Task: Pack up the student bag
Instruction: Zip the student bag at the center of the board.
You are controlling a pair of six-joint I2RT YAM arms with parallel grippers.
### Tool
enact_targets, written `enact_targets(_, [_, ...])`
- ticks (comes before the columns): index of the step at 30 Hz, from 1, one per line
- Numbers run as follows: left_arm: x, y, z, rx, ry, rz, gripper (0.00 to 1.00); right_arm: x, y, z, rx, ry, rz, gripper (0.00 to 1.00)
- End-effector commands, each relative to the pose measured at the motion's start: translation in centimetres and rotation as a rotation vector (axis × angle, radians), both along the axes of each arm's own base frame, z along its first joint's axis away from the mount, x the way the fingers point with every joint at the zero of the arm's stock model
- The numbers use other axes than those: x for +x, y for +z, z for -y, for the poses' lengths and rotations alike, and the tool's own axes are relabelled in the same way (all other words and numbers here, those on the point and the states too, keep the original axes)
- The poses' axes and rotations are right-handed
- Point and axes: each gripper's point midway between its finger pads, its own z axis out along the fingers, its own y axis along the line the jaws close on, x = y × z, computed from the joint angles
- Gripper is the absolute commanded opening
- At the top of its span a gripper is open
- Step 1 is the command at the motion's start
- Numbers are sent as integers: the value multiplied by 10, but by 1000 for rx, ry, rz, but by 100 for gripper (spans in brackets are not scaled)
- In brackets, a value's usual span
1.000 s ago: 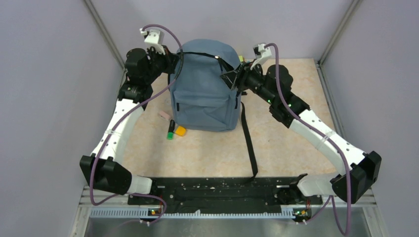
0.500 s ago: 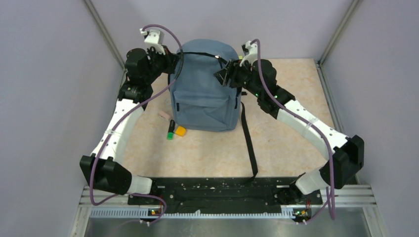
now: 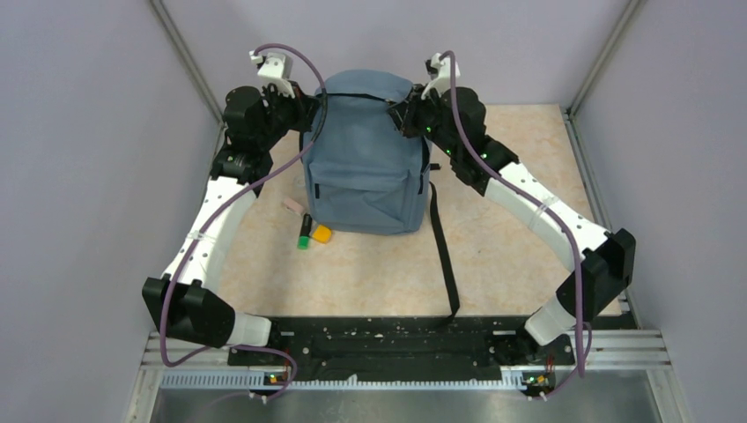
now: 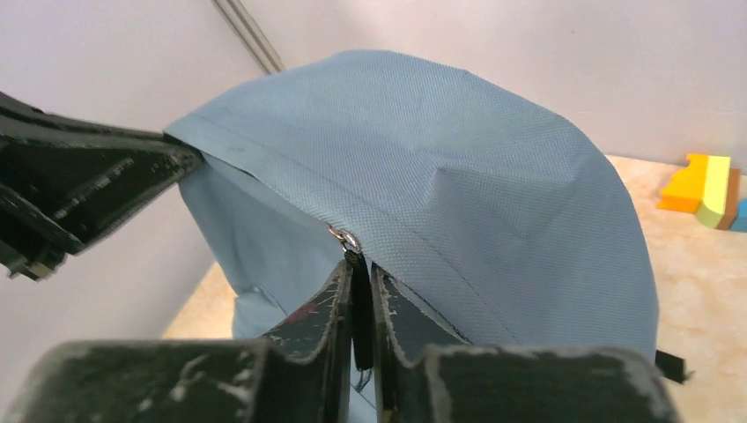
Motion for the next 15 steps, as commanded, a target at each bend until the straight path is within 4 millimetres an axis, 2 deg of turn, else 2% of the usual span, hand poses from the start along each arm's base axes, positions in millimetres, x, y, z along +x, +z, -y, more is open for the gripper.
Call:
enact_targets(1, [-16, 51, 4, -32, -32, 162, 0, 4, 19, 2, -4, -17, 47, 3])
enact_targets(2, [-16, 50, 3, -31, -30, 162, 0, 5, 19, 3, -13, -23, 50, 0])
enact_targets(6, [-16, 51, 0, -33, -11, 166, 0, 5, 21, 15, -58, -62, 71, 0])
enact_targets(11, [-14, 53, -9, -38, 46, 176, 0, -2, 34, 48, -107, -171, 113, 0])
enact_targets(15, [-16, 55, -11, -48, 57, 186, 0, 0, 19, 71, -162, -226, 77, 0])
